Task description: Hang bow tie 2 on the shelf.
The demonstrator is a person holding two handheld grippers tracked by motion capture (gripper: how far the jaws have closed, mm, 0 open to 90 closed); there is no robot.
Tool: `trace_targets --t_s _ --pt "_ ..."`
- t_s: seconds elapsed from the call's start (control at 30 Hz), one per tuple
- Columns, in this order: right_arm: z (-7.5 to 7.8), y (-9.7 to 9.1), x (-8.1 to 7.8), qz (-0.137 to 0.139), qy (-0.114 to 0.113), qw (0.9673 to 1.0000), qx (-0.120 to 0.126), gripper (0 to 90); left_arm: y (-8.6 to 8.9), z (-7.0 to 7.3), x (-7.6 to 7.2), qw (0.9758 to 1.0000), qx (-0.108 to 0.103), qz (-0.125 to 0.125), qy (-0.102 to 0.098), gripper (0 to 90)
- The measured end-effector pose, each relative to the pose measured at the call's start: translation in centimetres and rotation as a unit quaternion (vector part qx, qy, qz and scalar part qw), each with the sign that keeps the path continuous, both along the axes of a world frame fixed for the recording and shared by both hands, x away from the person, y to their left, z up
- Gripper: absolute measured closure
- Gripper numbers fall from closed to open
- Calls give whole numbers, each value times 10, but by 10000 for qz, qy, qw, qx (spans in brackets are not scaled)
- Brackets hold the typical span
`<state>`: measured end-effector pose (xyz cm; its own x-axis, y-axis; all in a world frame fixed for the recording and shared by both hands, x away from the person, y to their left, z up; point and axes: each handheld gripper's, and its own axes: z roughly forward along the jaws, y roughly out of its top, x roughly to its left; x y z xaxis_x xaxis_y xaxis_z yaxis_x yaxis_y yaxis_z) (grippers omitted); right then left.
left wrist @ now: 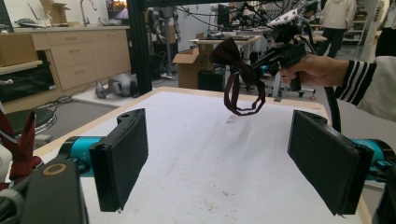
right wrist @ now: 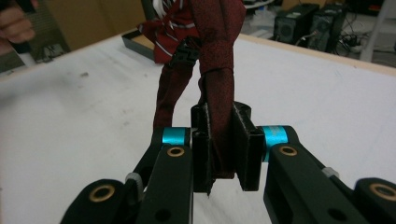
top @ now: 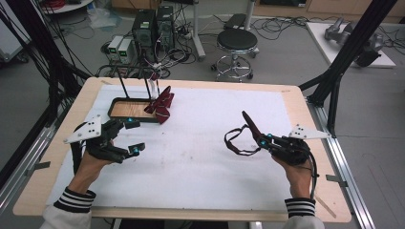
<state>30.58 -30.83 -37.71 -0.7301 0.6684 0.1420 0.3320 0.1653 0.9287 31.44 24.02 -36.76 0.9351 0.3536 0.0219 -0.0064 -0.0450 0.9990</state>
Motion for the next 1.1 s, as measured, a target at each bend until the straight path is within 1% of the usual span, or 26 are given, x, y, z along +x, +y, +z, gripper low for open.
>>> trace_targets --t_s 0.1,0.27,0.3,0.6,0.7,0.73,0.8,0.87,0.93,0.97,1.0,1.03,1.1 --pt "6 7 4 125 -92 9999 70 794 0 0 0 10000 -9 2 1 206" --pt "12 17 10 421 -100 9987 261 794 0 1 -1 10000 -33 -11 -20 206" --pt "12 20 12 477 -131 9984 288 794 0 2 -1 10000 -22 -15 -35 206" --pt "14 42 23 852 -157 9955 386 794 0 2 -1 10000 -34 -10 -38 206" --pt "16 52 27 998 -145 9941 400 794 0 2 0 10000 -26 -18 -38 206" --pt "16 56 29 1054 -187 9934 410 794 0 2 0 10000 -27 -18 -36 206" --pt "18 62 30 1151 -135 9924 425 794 0 2 0 10000 -19 -27 -46 206" --pt "19 69 32 1264 -167 9910 399 794 -1 2 -1 10000 12 -37 -55 206" --pt "21 77 34 1388 -158 9895 366 794 -1 2 -1 10000 20 -45 -52 206" --pt "22 82 35 1459 -192 9884 369 794 -1 2 -1 10000 19 -50 -61 206" --pt "22 84 36 1489 -198 9879 396 794 -2 2 -1 10000 17 -53 -57 206" --pt "22 88 36 1562 -201 9865 444 794 -2 2 -1 10000 18 -48 -56 206" --pt "21 95 38 1657 -200 9849 456 794 -3 2 -1 10000 27 -71 -58 206"
